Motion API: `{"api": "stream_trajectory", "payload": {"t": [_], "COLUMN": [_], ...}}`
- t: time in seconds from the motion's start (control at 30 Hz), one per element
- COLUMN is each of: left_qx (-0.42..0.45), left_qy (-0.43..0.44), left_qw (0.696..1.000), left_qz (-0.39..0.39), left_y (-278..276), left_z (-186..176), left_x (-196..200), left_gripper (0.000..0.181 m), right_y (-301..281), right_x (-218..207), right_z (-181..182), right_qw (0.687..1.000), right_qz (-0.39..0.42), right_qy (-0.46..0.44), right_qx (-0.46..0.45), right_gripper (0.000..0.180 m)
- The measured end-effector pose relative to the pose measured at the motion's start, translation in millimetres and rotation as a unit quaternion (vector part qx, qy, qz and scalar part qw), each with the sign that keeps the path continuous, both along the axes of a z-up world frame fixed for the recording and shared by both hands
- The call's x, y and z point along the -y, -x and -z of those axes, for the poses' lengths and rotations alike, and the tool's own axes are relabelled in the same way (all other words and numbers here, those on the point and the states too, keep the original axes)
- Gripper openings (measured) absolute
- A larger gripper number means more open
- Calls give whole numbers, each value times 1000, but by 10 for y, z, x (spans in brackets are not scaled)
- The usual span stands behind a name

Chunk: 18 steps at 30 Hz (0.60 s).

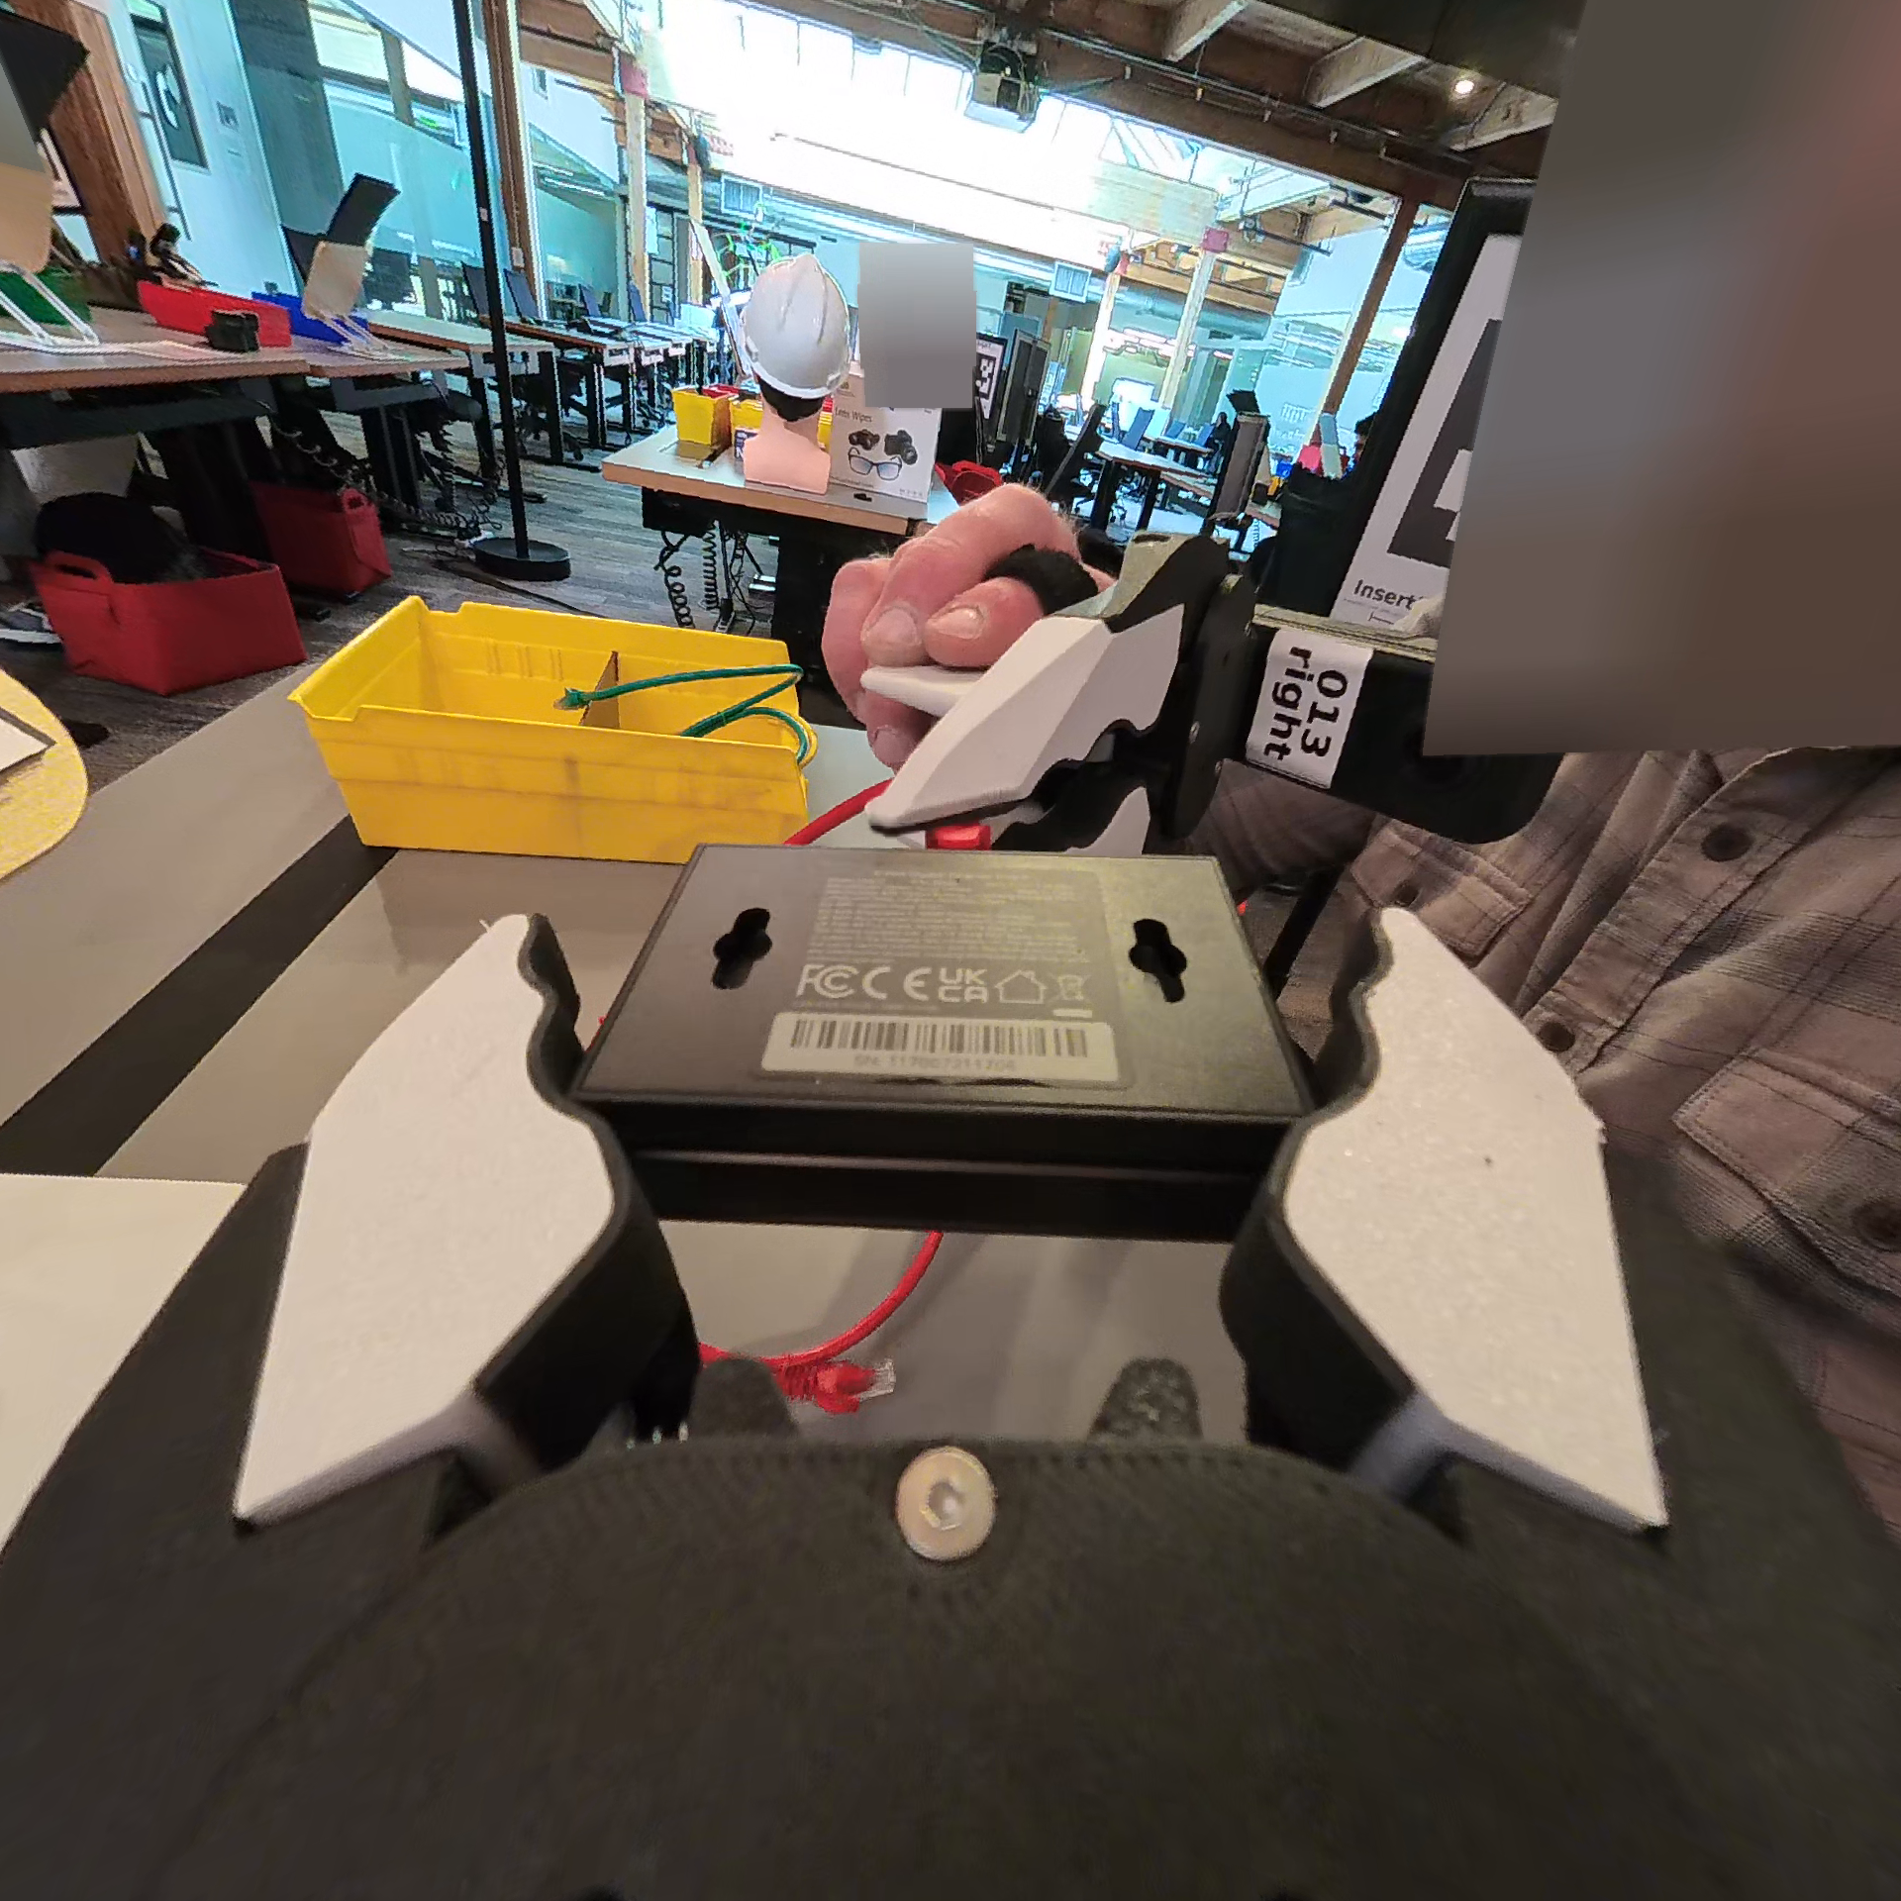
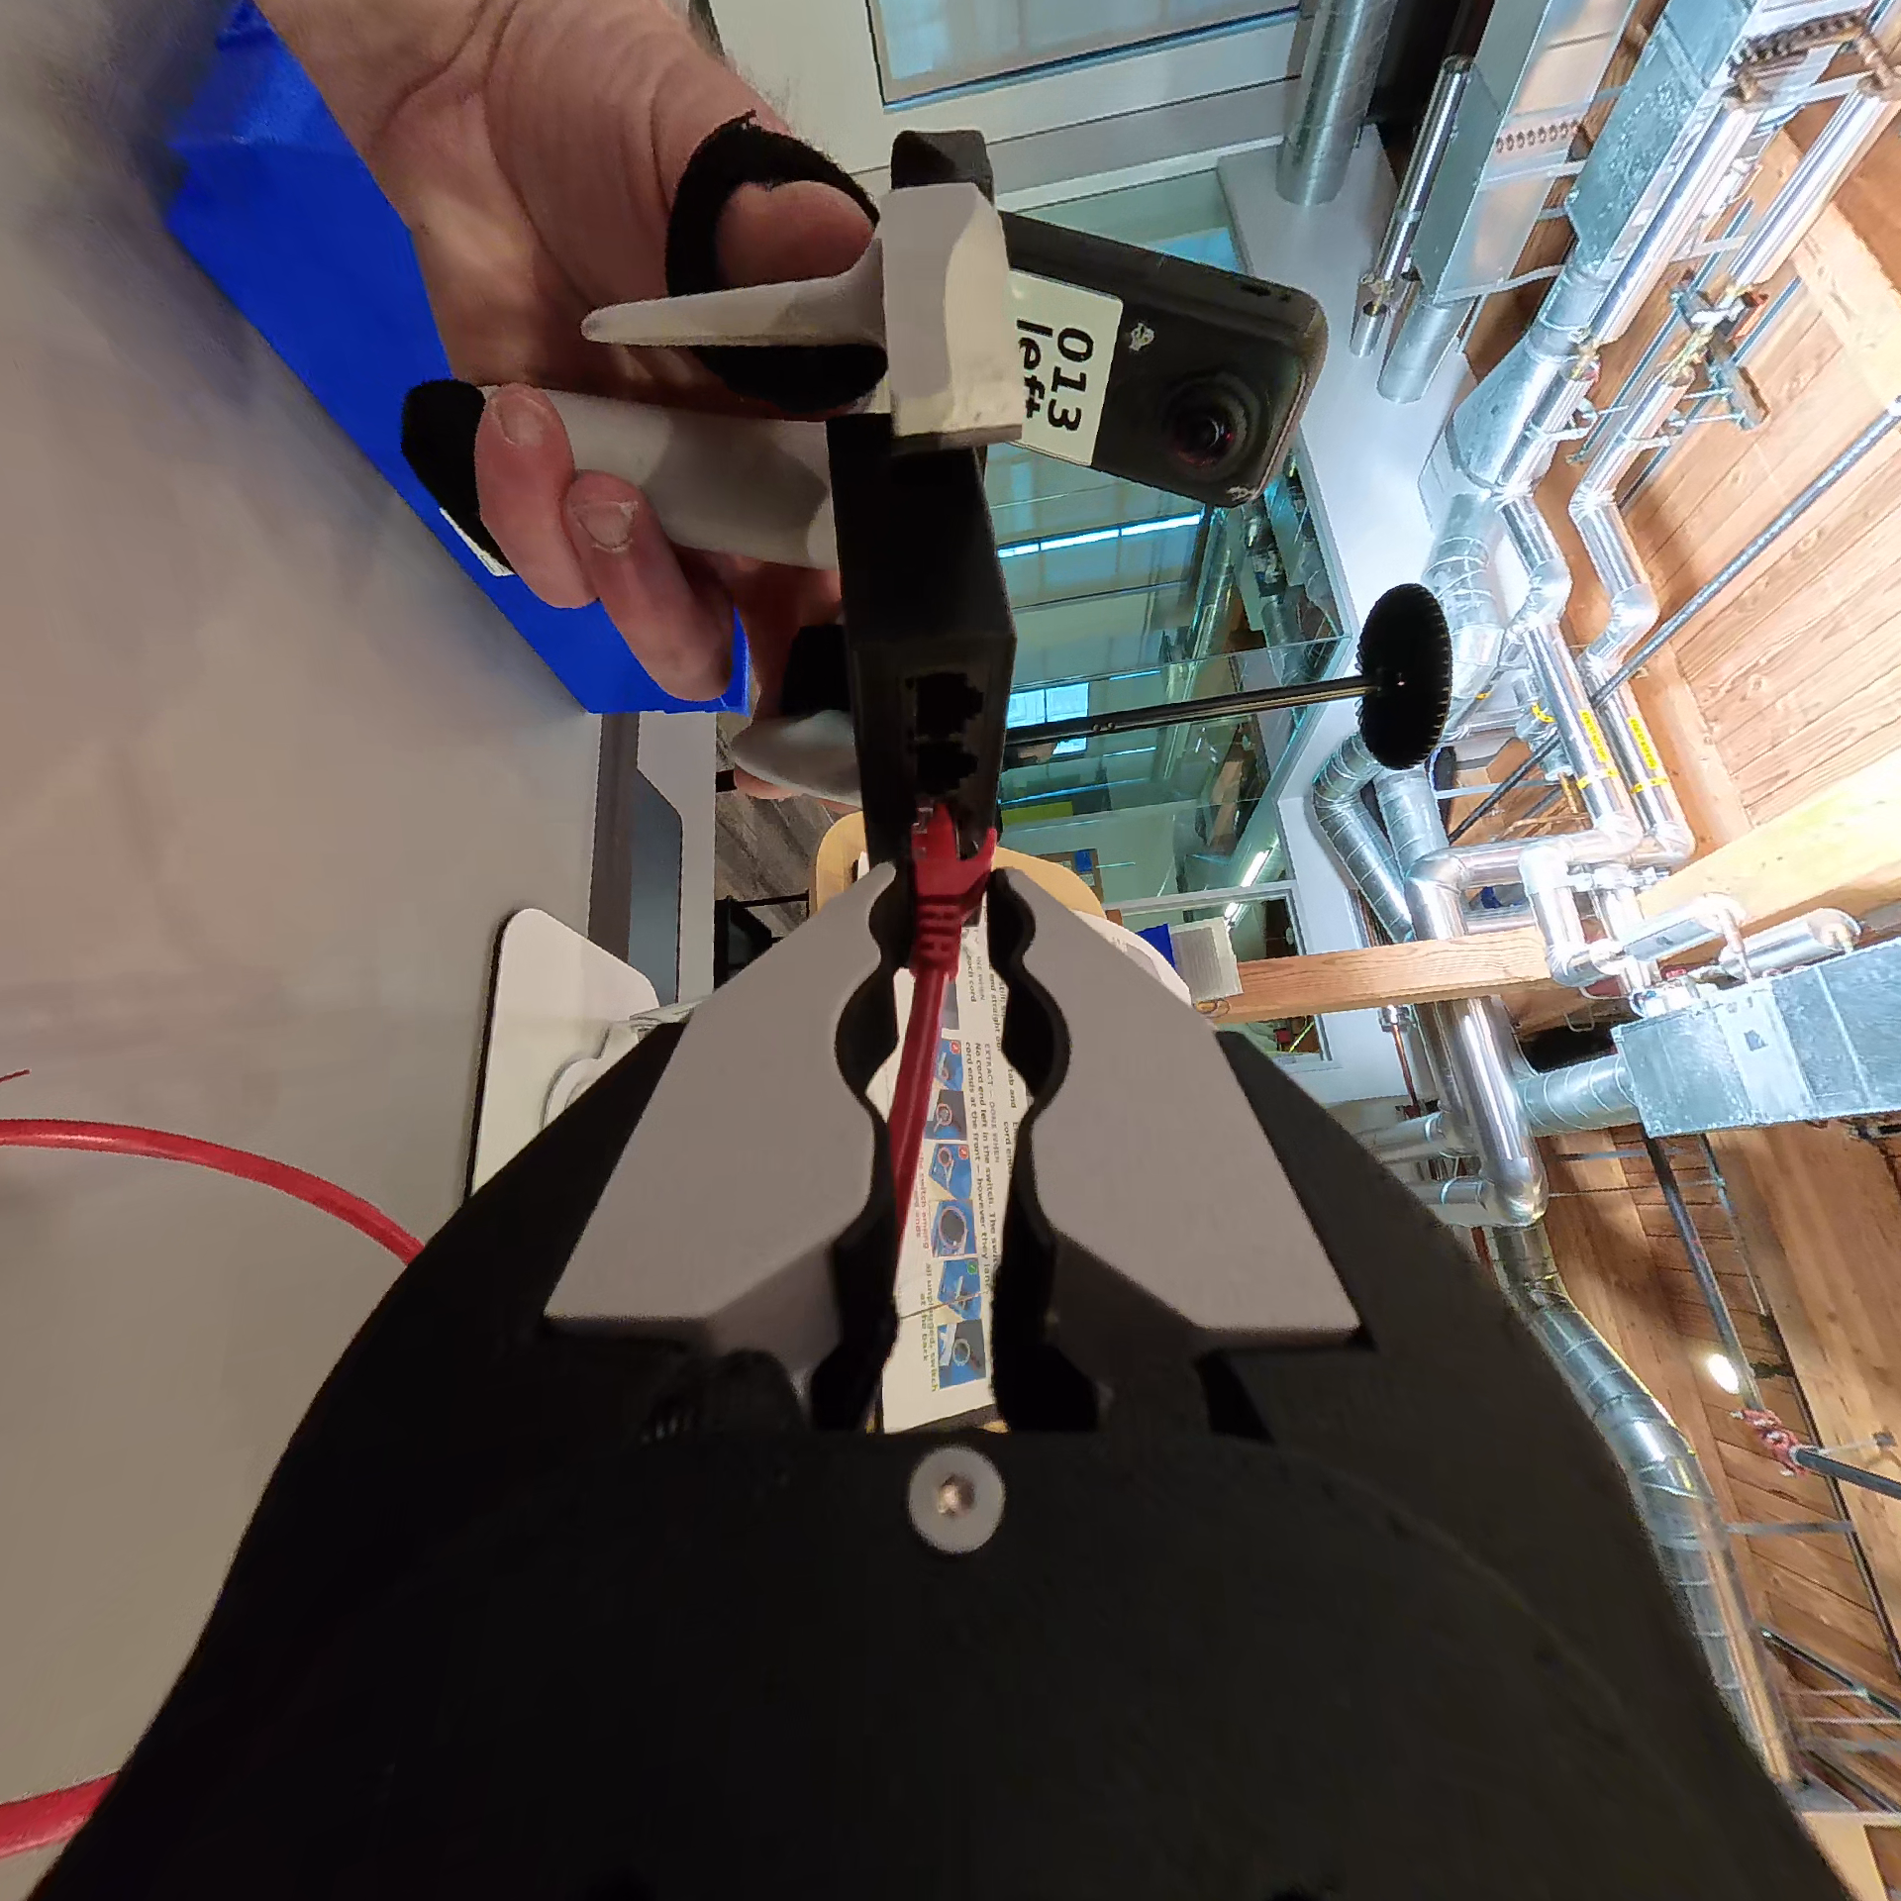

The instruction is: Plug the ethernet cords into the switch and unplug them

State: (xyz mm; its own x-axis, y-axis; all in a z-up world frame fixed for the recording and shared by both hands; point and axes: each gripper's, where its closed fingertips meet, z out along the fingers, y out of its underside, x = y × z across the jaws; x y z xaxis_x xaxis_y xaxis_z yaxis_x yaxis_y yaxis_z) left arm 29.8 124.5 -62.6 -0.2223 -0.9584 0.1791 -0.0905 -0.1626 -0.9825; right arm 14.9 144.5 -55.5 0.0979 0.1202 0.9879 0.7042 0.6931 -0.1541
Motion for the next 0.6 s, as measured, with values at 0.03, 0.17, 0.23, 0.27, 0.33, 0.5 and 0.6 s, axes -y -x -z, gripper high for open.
{"api": "stream_trajectory", "payload": {"t": [0.03, 0.17, 0.23, 0.27, 0.33, 0.5, 0.6], "left_qx": [1, 13, 17, 18, 23, 31, 33], "left_qy": [-2, 5, 6, 6, 7, 11, 12], "left_qw": [1000, 1000, 1000, 1000, 1000, 999, 999], "left_qz": [-2, -6, -7, -7, -10, -14, -17], "left_y": [2, 14, 13, 11, 10, 12, 18], "left_z": [0, -17, -15, -15, -21, -24, -28], "left_x": [-7, -35, -41, -42, -52, -75, -85], "left_gripper": [135, 135, 135, 135, 135, 134, 134], "right_y": [0, -10, -15, -20, -28, -46, -49], "right_x": [-5, -9, -13, -17, -18, -26, -23], "right_z": [5, -7, -2, 0, 3, 16, 40], "right_qw": [1000, 1000, 1000, 1000, 1000, 1000, 1000], "right_qz": [1, 0, 0, 1, 2, 6, 7], "right_qy": [1, 1, 2, 3, 5, 10, 10], "right_qx": [0, -4, -3, -3, -3, -2, -1], "right_gripper": [12, 14, 16, 16, 19, 21, 22]}}
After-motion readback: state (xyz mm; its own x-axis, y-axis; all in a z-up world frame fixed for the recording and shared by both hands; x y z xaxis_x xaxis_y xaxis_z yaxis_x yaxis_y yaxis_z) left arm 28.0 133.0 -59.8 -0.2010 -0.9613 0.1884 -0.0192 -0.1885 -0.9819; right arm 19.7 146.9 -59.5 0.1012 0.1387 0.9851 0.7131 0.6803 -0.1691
